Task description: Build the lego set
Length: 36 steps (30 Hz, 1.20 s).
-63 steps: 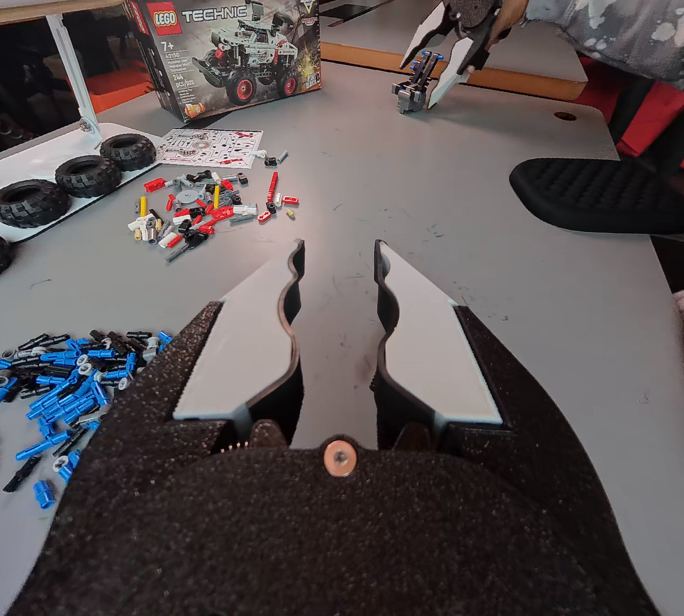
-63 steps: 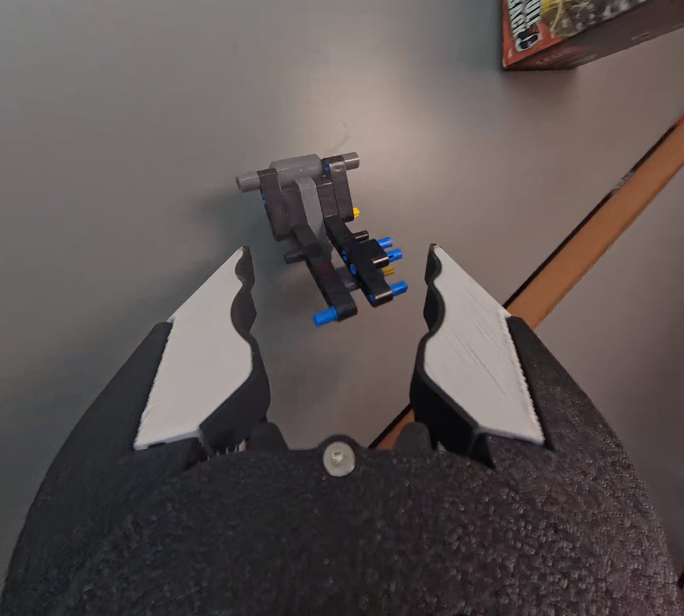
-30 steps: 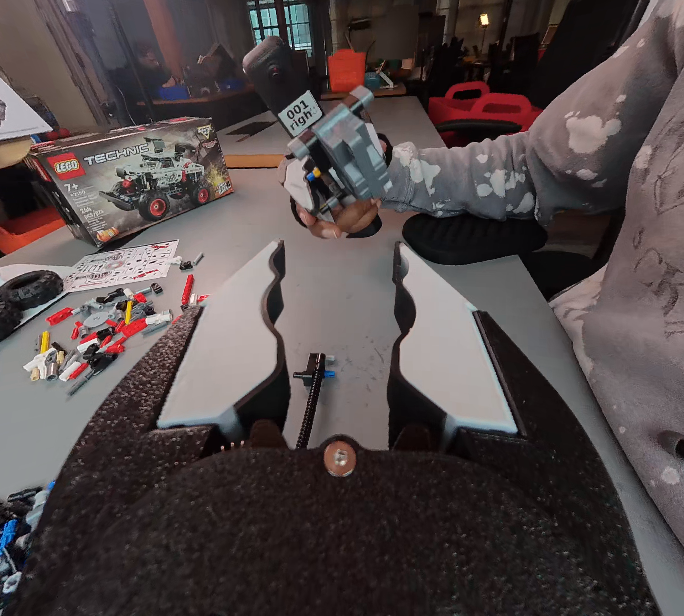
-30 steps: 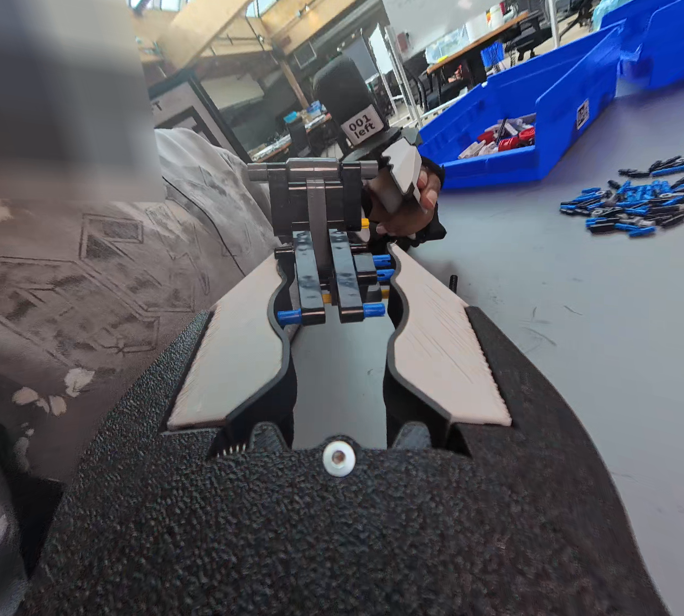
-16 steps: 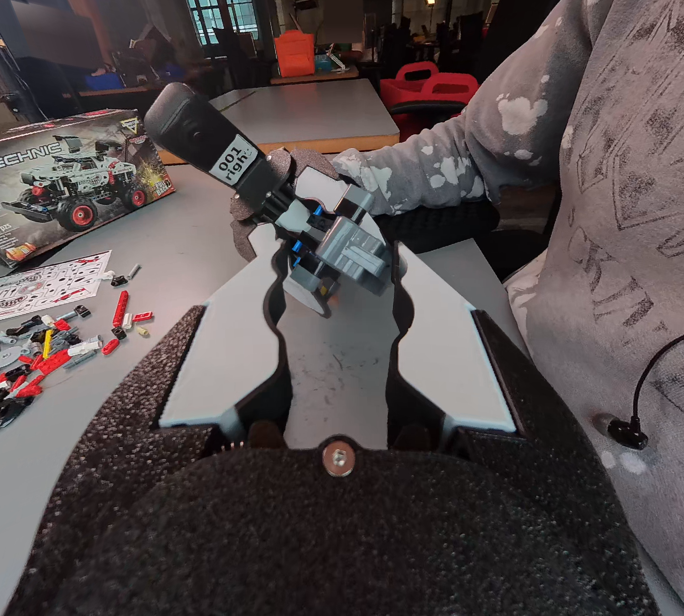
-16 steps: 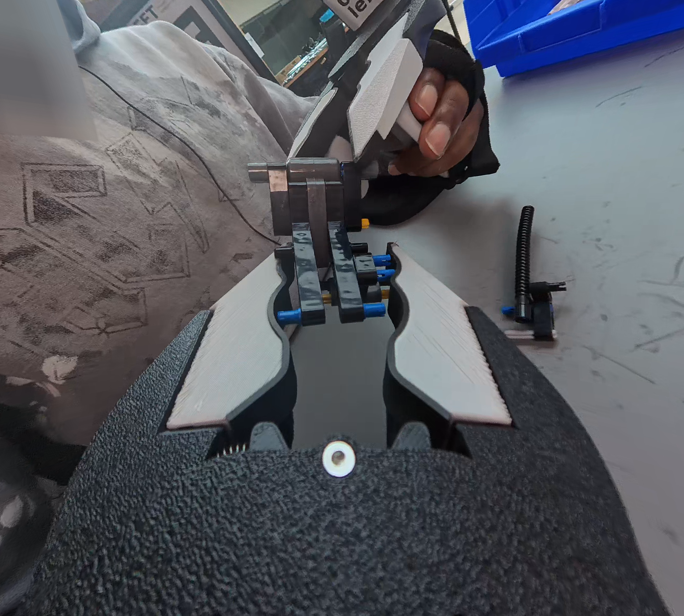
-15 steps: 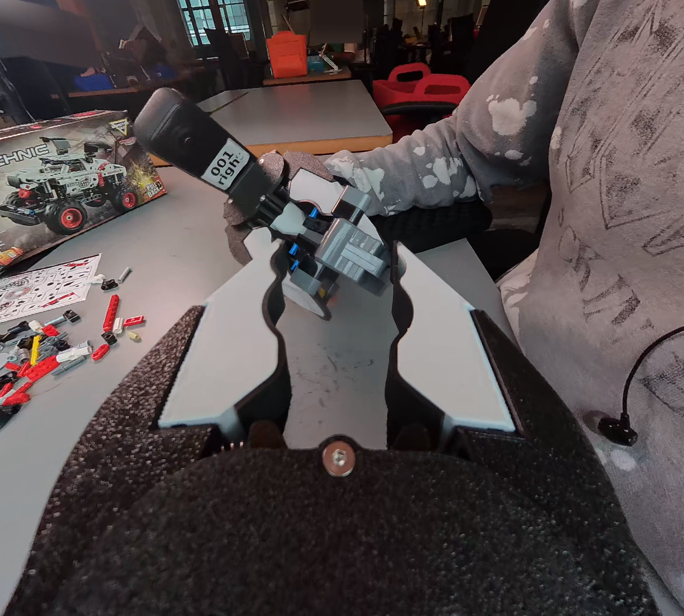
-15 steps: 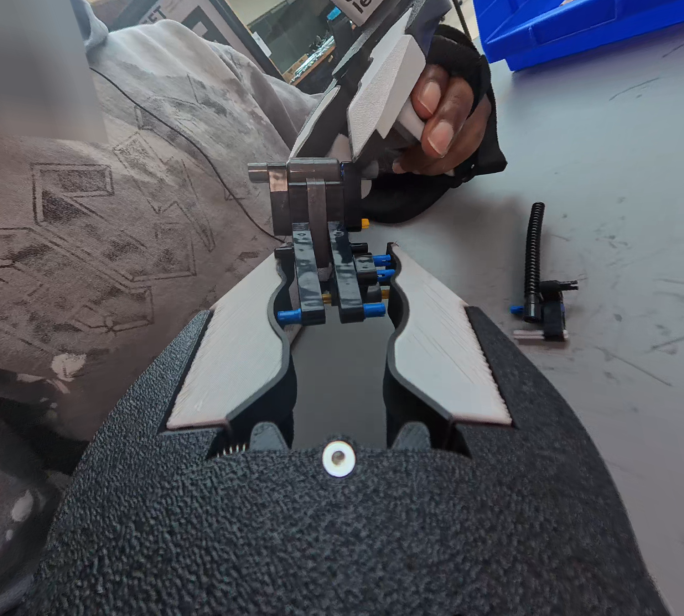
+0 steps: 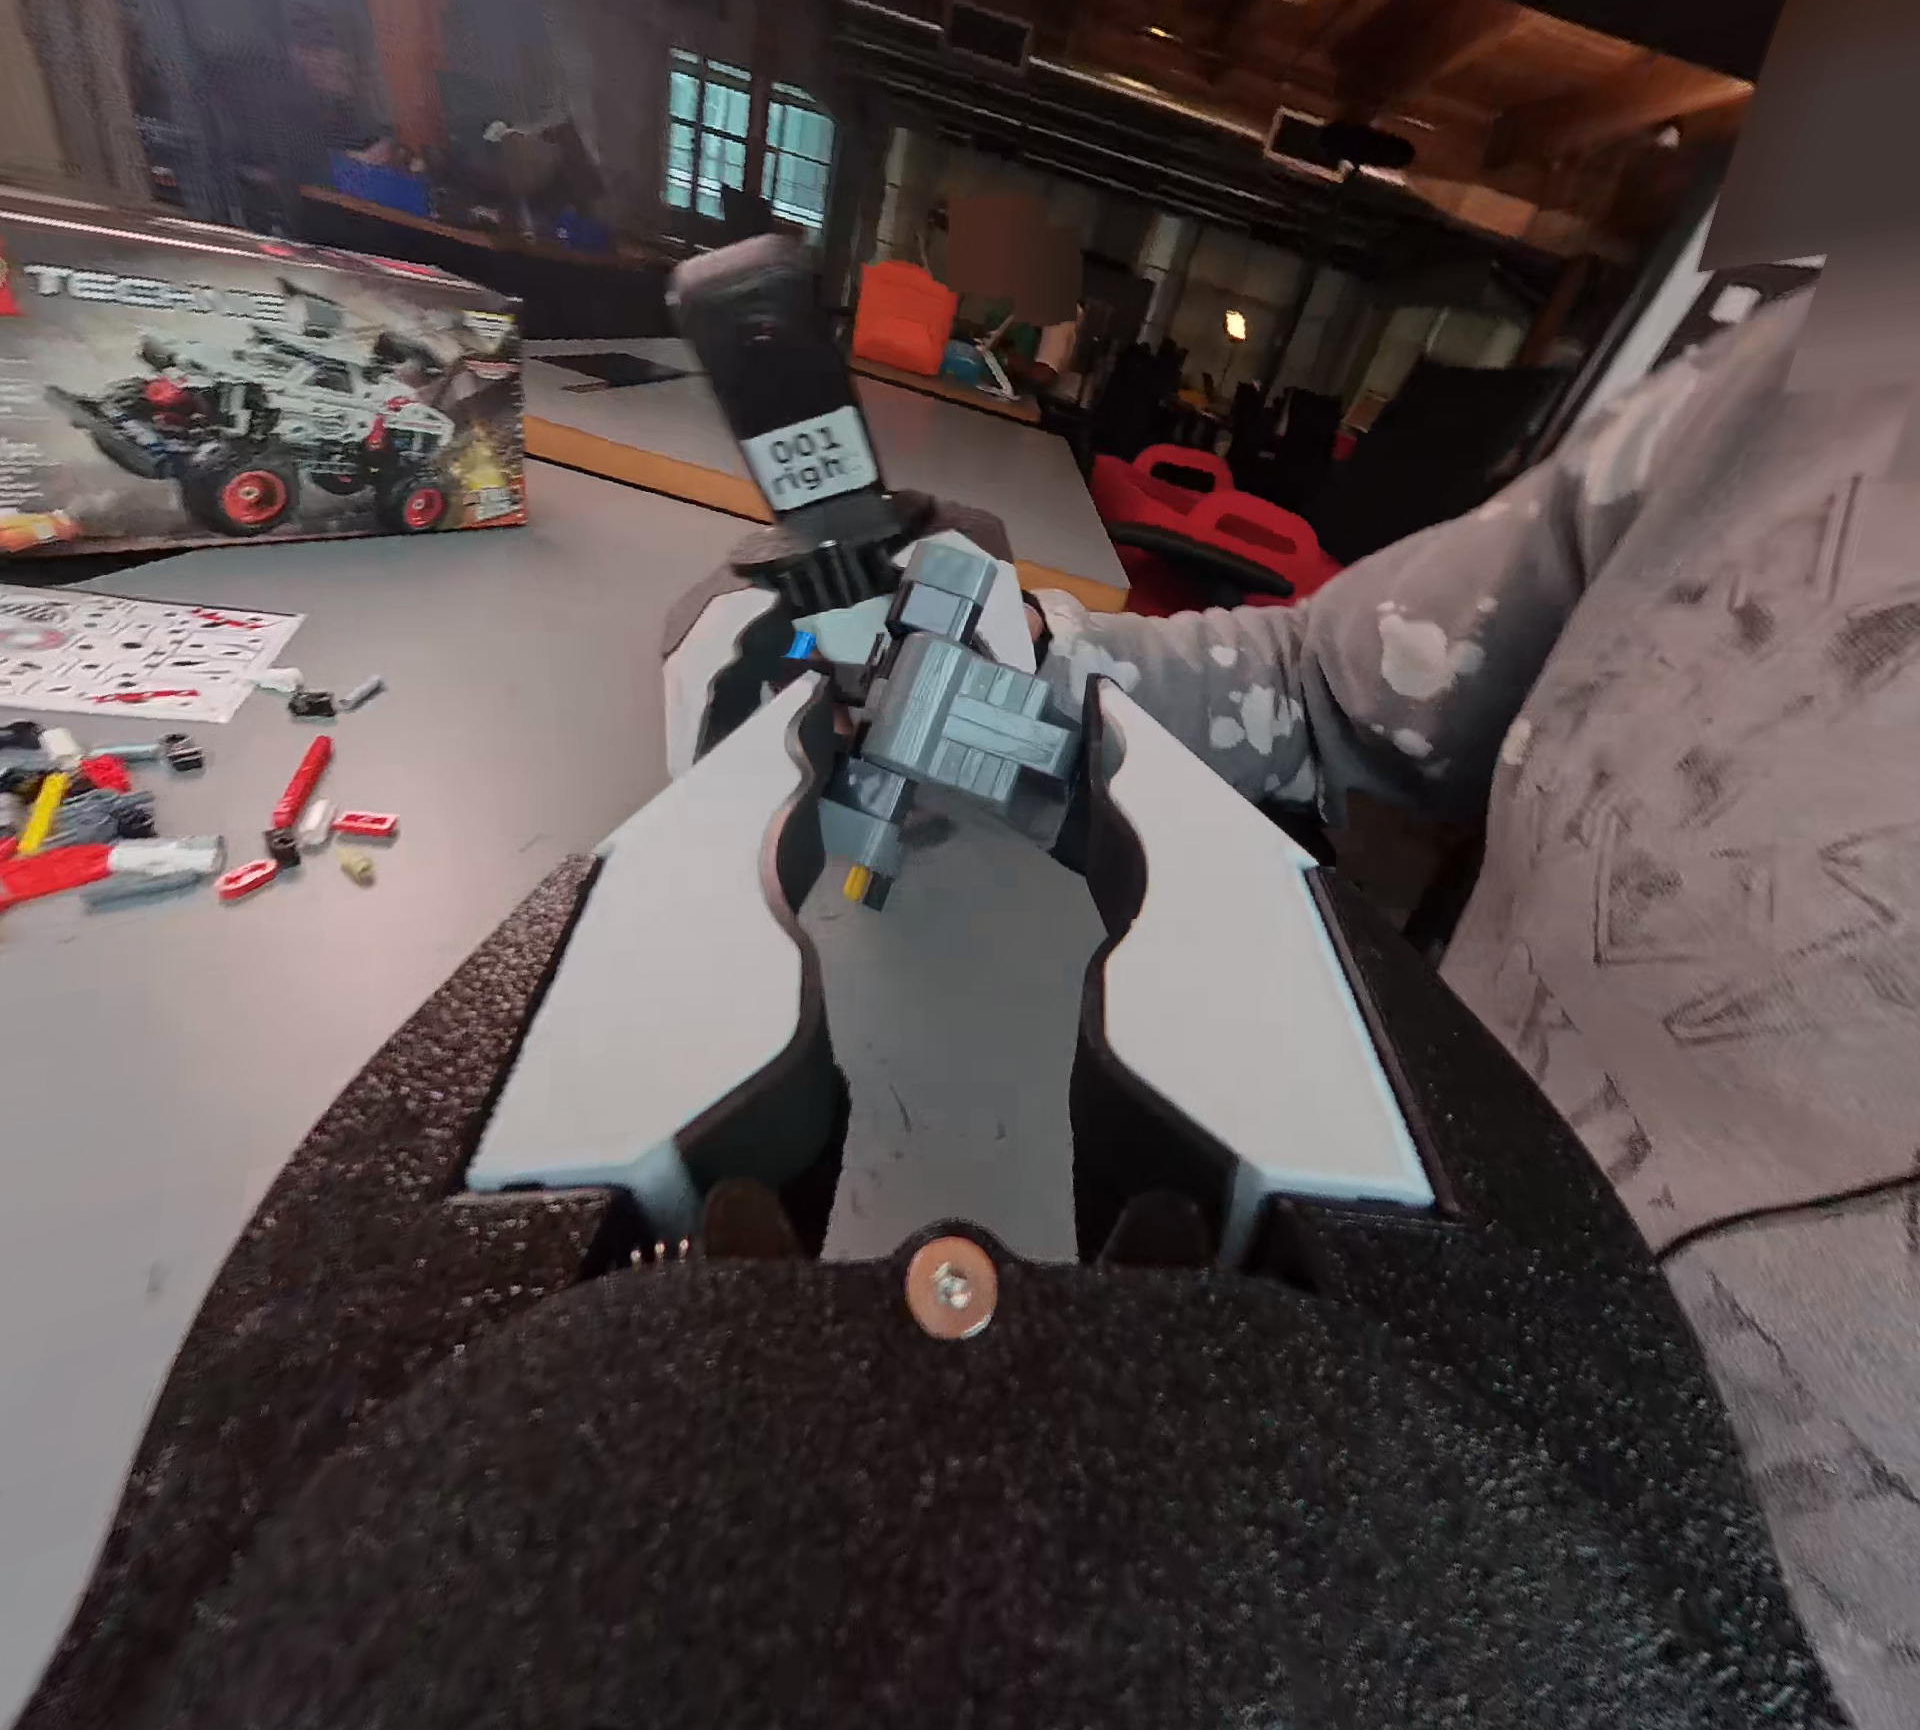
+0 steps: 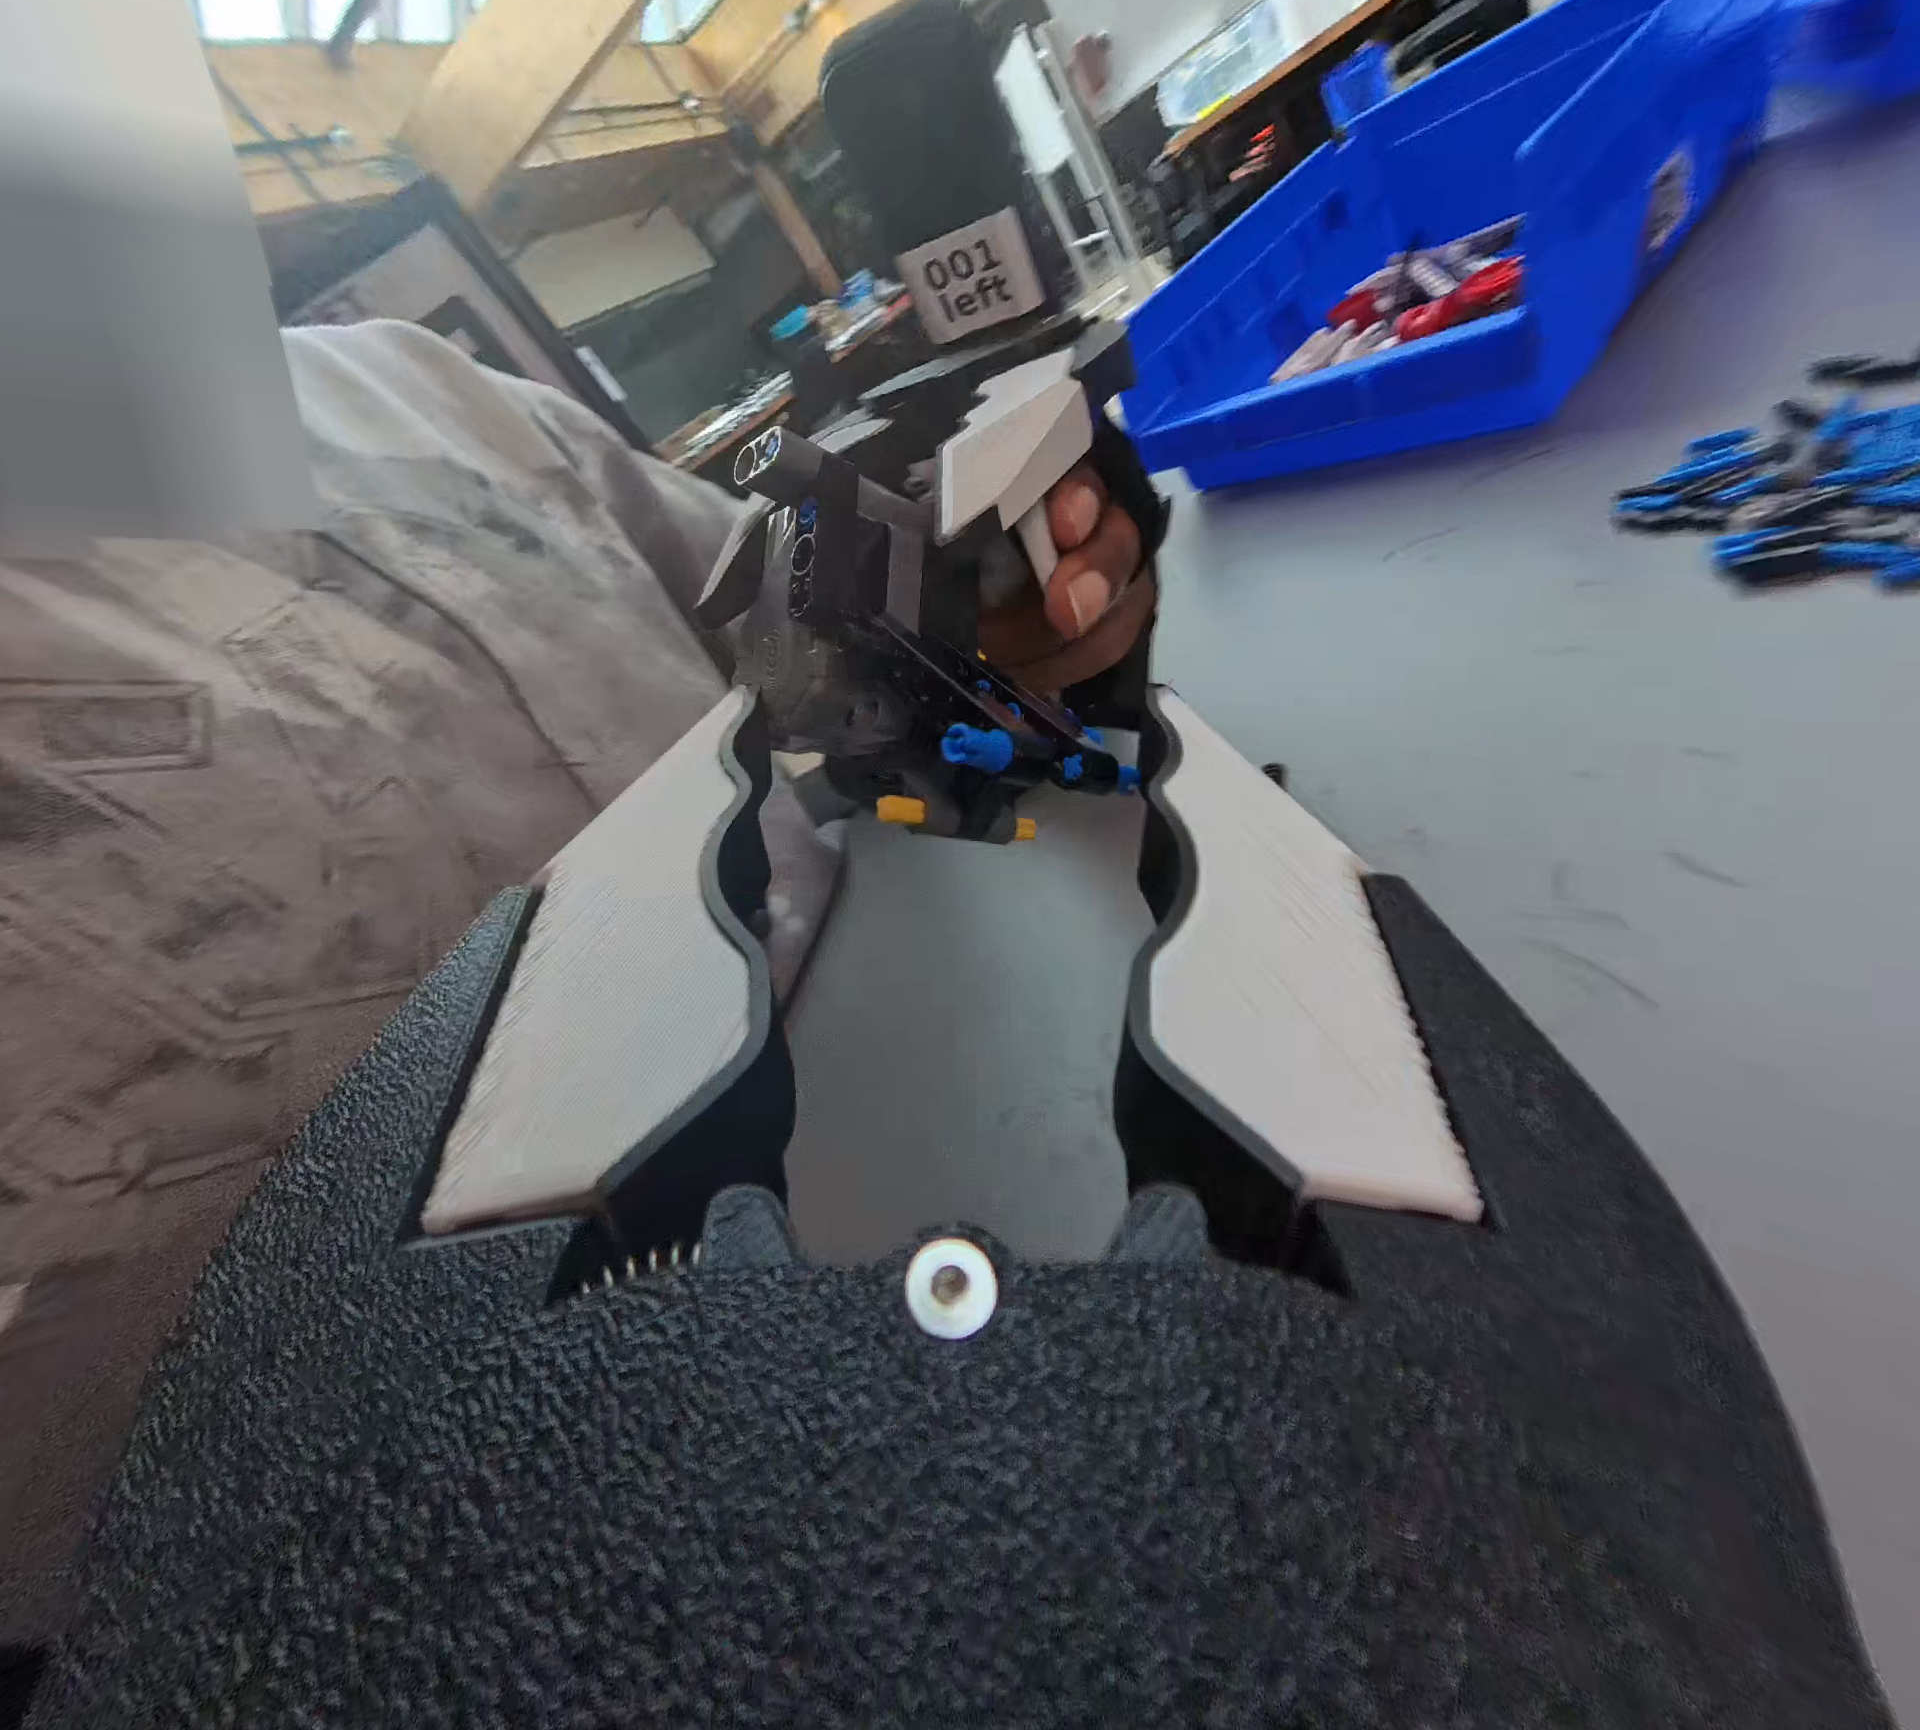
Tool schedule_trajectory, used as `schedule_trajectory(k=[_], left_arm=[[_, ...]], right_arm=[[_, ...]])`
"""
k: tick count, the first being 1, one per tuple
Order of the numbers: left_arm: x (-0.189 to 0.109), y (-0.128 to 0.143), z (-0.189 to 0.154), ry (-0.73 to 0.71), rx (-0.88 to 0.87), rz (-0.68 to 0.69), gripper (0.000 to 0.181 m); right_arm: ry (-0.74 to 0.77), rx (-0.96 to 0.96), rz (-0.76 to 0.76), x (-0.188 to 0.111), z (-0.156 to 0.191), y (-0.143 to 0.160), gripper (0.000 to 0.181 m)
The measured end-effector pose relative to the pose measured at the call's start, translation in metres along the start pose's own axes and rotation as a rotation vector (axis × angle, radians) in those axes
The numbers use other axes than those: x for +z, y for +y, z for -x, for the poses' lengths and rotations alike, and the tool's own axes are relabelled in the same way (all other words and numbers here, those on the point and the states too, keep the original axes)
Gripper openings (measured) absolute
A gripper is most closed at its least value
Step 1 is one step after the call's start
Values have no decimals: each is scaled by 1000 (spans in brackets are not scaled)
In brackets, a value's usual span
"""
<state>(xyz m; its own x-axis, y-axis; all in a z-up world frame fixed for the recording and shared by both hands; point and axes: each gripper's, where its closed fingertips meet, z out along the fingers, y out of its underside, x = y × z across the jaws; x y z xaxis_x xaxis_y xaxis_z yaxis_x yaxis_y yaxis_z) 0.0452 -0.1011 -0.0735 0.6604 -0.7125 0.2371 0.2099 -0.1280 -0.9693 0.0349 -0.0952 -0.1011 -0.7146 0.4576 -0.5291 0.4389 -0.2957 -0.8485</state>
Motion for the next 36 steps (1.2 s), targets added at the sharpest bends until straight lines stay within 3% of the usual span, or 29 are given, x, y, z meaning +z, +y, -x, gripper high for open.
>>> schedule_trajectory(k=[4,8,12,17,21,28,31,36], left_arm=[[-24,-11,61,-223,-292,-123,40],[-40,-12,97,-234,-681,-298,38],[-30,4,103,-256,-745,-256,38],[-32,1,111,-280,-810,-338,38],[-32,5,116,-282,-893,-391,38],[-28,11,120,-304,-963,-437,38],[-29,10,121,-305,-961,-444,37],[-30,4,116,-268,-905,-421,42]], right_arm=[[420,-342,-110,-33,-36,-38,71],[683,-736,26,-25,-38,-41,61],[859,-869,221,-6,-68,-16,62],[904,-882,142,1,-70,-25,44],[907,-795,150,4,-77,-21,57],[1028,-878,169,7,-83,-26,48],[1076,-930,198,8,-85,-25,27],[968,-823,141,4,-82,-27,26]])
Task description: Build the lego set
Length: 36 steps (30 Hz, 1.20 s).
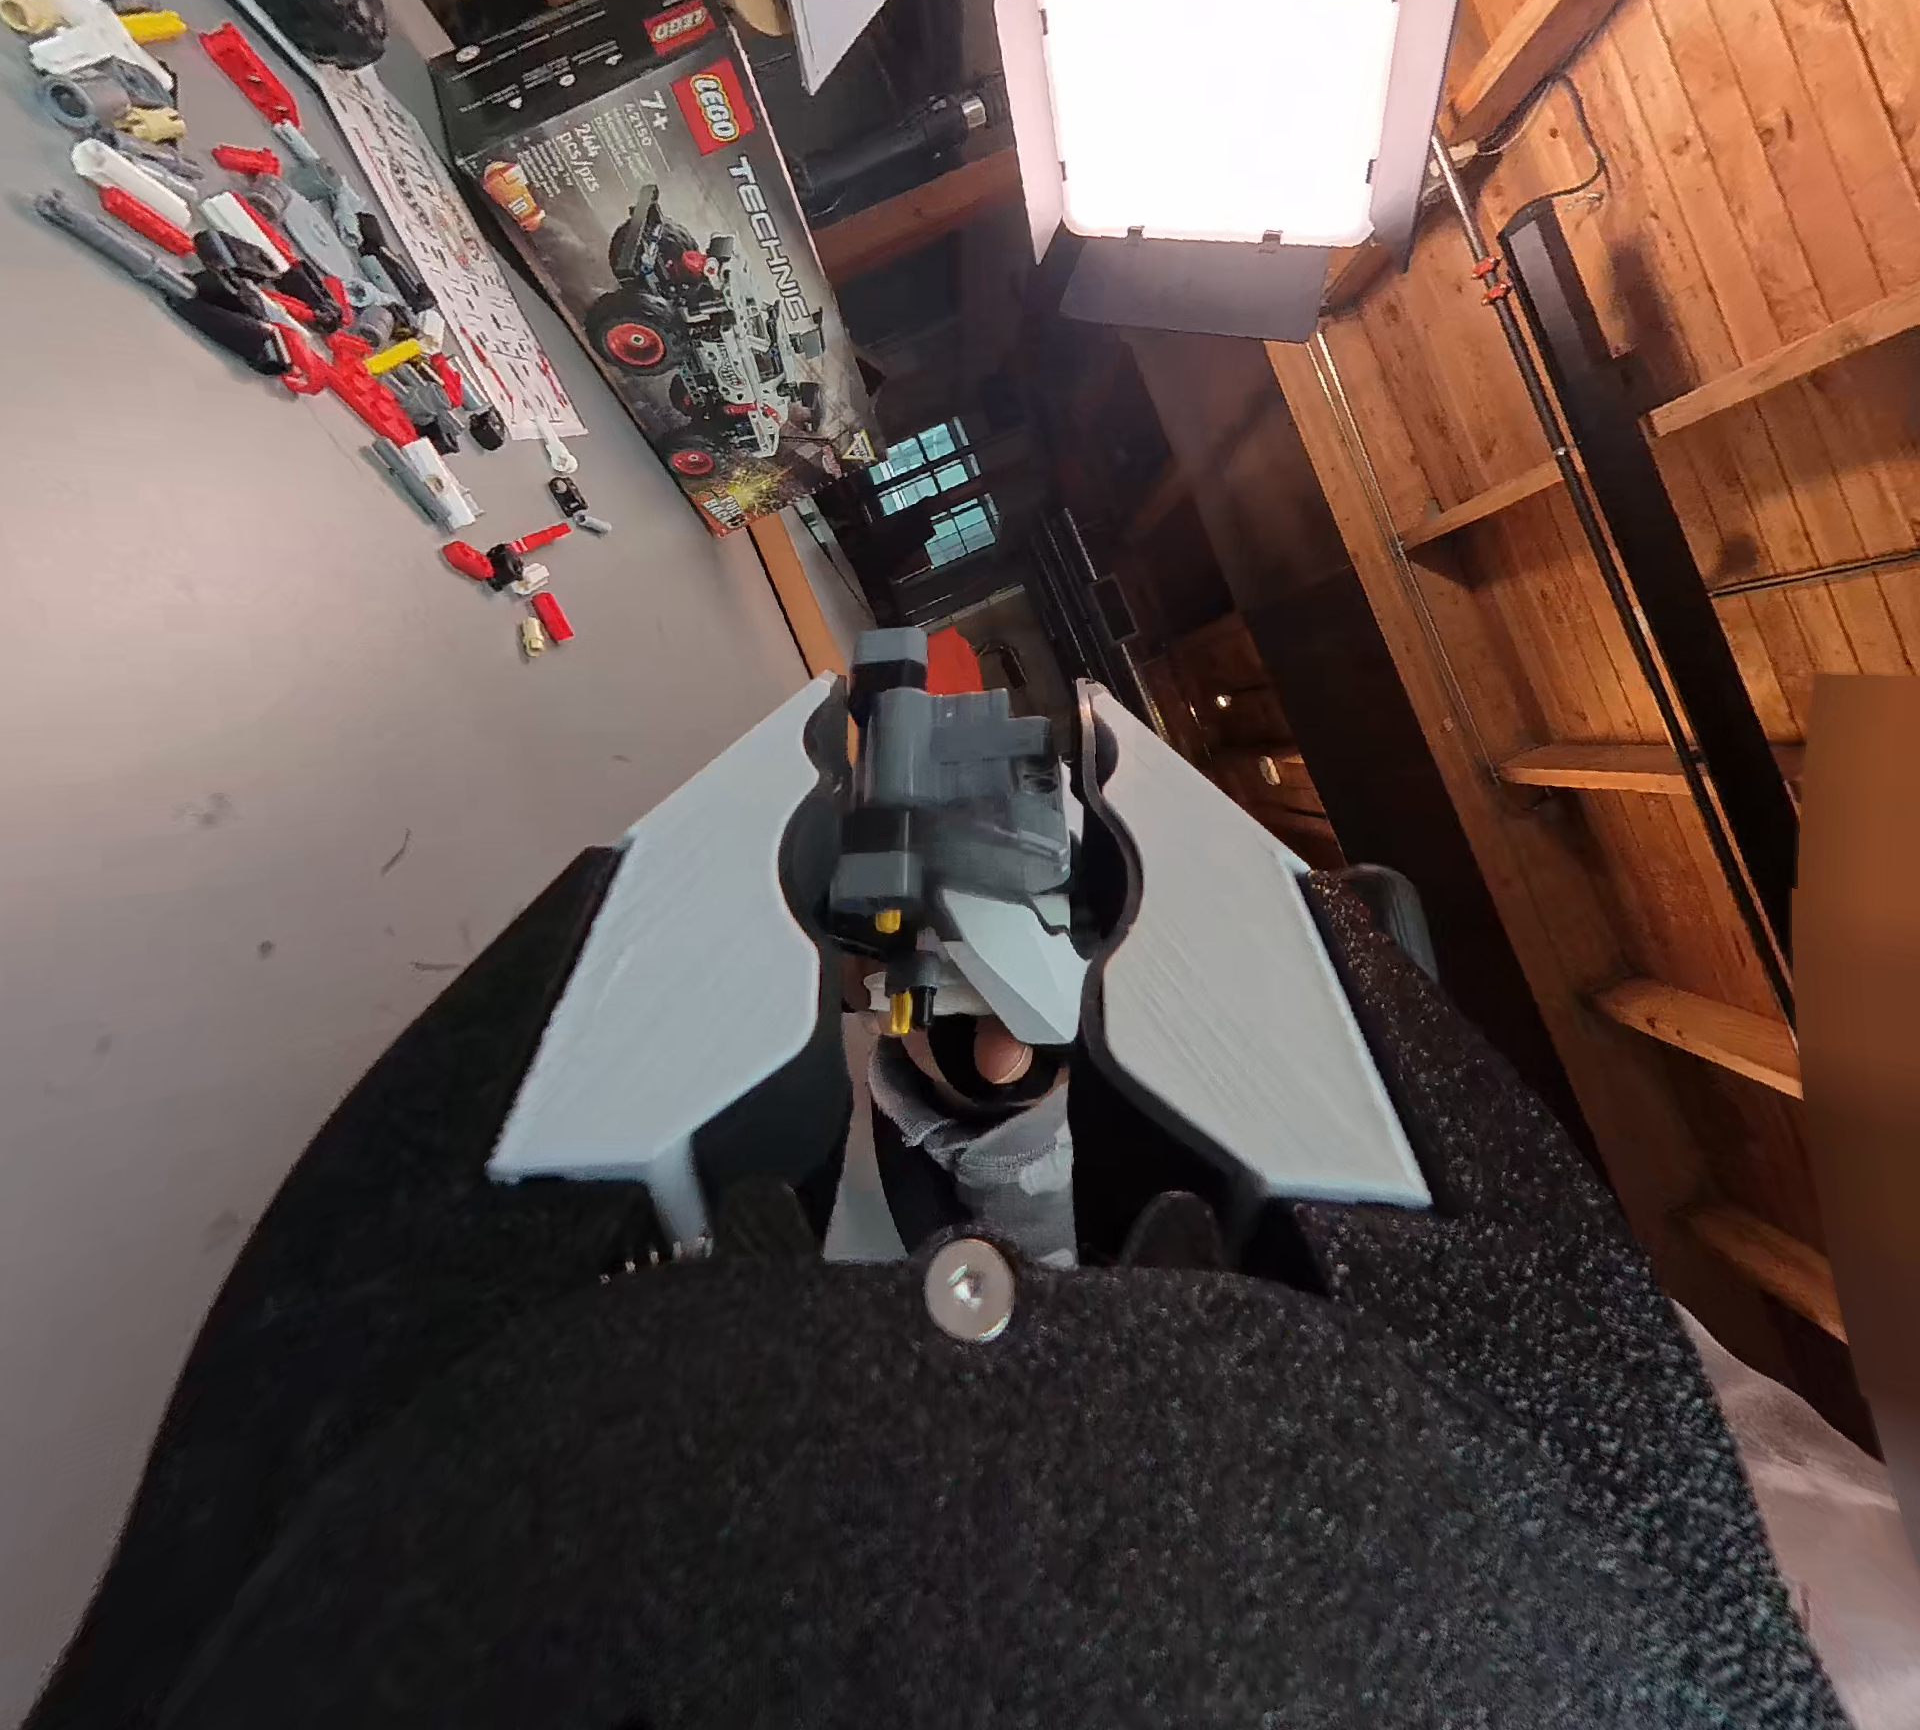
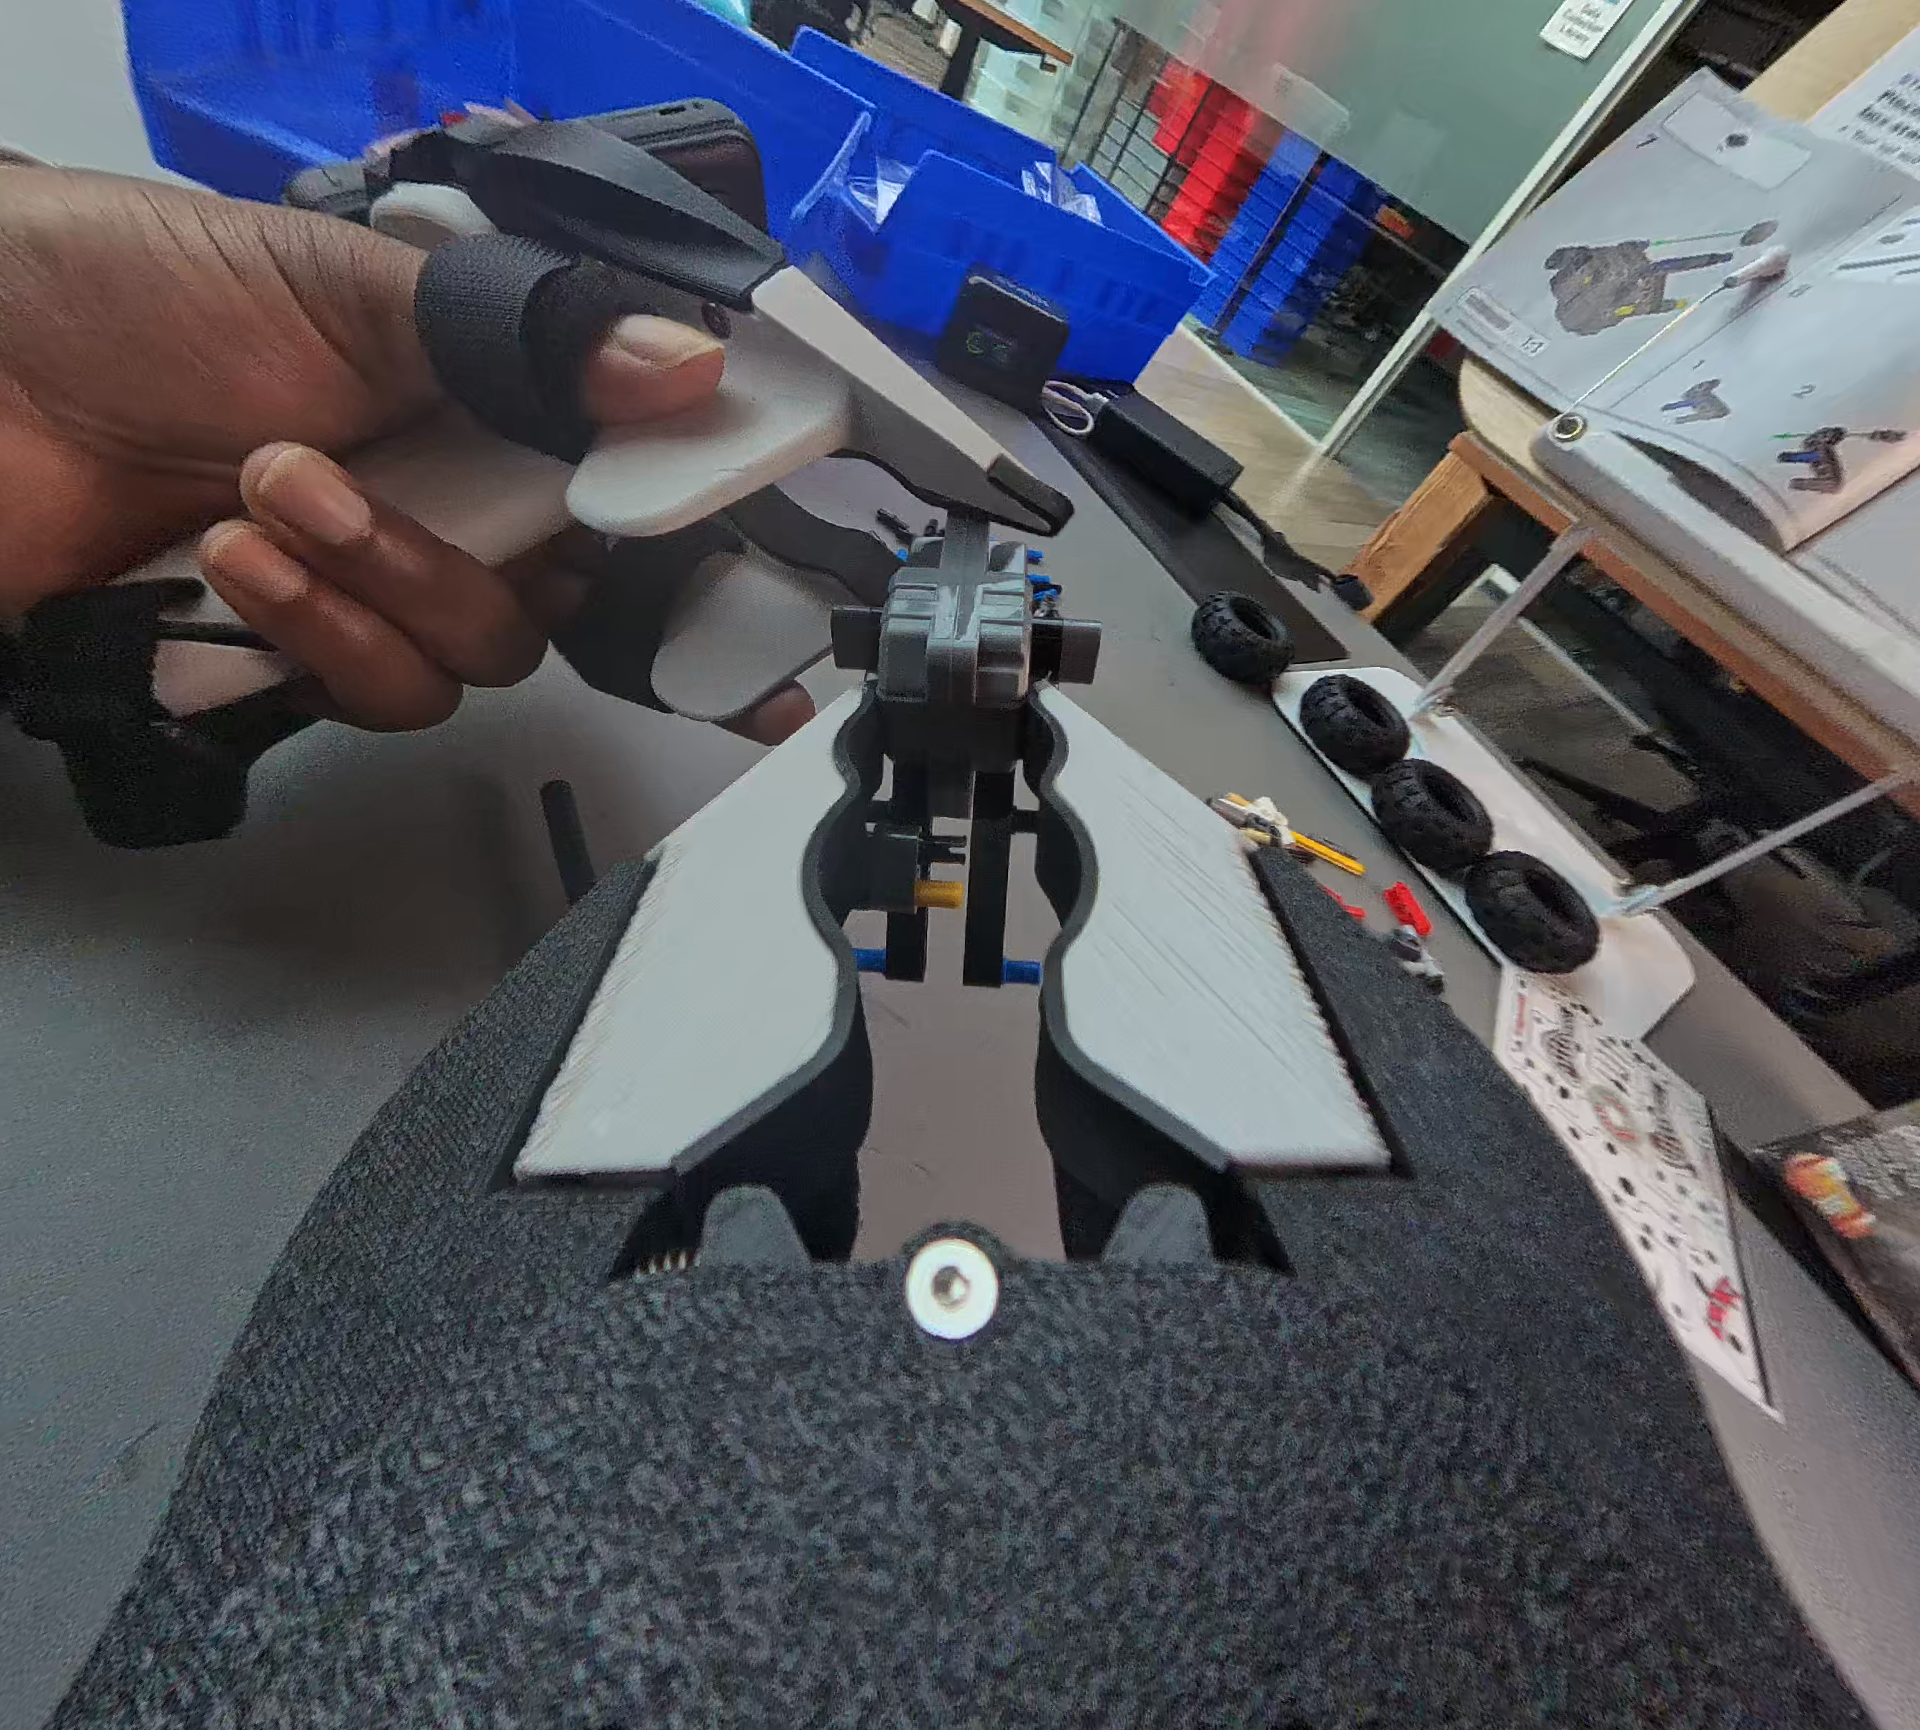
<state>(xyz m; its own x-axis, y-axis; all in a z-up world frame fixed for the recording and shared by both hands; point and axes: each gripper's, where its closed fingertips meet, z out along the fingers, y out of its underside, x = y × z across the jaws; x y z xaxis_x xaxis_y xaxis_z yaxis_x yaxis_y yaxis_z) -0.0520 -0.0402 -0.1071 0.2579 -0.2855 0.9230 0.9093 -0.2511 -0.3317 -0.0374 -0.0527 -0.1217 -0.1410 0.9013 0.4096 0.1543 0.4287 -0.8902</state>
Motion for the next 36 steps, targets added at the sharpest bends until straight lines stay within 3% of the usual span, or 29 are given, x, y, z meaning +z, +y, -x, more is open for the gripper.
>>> schedule_trajectory(k=[5,10,17,22,27,32,36], left_arm=[[-12,-19,-21,55,185,-1,53],[-16,-21,-24,67,331,63,56],[-4,11,-26,113,385,202,56],[5,34,-37,194,406,278,65],[4,65,-62,319,481,390,61],[3,64,-50,150,757,360,61],[2,42,-35,-84,1088,253,61]], right_arm=[[-323,459,-142,-24,-11,-7,26],[-405,702,-261,-44,-40,-15,26],[-493,981,-341,-48,-50,-24,26],[-587,993,-343,-48,-36,-31,26],[-785,819,-361,-63,0,-46,26],[-716,731,-260,-56,0,-31,29],[-587,829,-169,-36,-10,-16,37]])
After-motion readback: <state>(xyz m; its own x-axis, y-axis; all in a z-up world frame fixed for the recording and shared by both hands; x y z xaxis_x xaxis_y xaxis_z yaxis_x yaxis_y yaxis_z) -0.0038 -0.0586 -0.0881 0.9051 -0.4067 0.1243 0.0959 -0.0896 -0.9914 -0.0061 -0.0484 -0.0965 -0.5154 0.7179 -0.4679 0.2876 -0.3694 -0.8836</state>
